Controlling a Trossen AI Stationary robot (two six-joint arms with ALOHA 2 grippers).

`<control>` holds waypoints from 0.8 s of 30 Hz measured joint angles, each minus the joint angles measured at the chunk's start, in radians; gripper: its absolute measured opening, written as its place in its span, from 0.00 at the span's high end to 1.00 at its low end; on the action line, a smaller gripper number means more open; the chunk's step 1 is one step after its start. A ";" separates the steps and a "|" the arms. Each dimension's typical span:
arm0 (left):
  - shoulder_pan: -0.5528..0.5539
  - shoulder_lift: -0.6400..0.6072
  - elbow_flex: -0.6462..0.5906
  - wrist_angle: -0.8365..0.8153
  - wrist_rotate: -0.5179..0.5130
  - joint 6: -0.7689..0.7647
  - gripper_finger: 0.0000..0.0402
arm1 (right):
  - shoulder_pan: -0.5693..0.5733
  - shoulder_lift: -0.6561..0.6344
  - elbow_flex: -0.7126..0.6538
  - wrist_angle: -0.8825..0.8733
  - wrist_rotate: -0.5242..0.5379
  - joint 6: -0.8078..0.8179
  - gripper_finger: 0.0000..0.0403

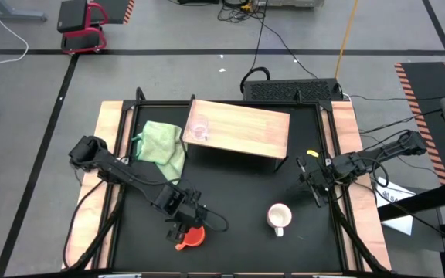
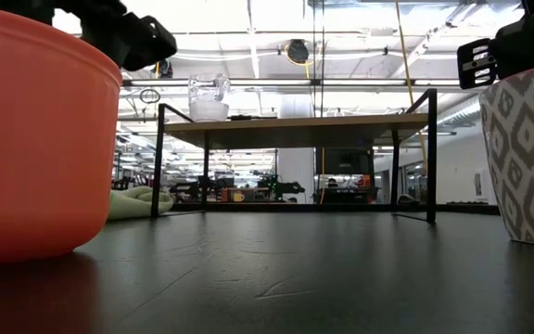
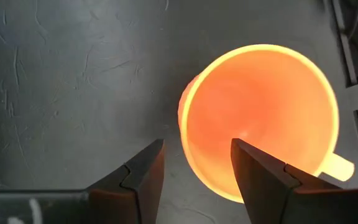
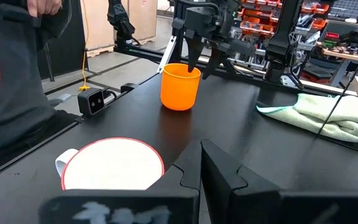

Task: Stack small to large cups/mugs on shelf
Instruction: Put the orange mug on the shelf

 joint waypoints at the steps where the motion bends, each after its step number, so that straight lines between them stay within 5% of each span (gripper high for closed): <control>1: 0.000 0.000 0.000 0.000 0.000 0.000 0.54 | 0.000 0.000 0.000 0.000 0.000 0.000 1.00; 24: 0.013 0.035 0.000 0.007 0.001 0.013 0.57 | 0.000 0.000 0.000 0.000 0.000 0.000 1.00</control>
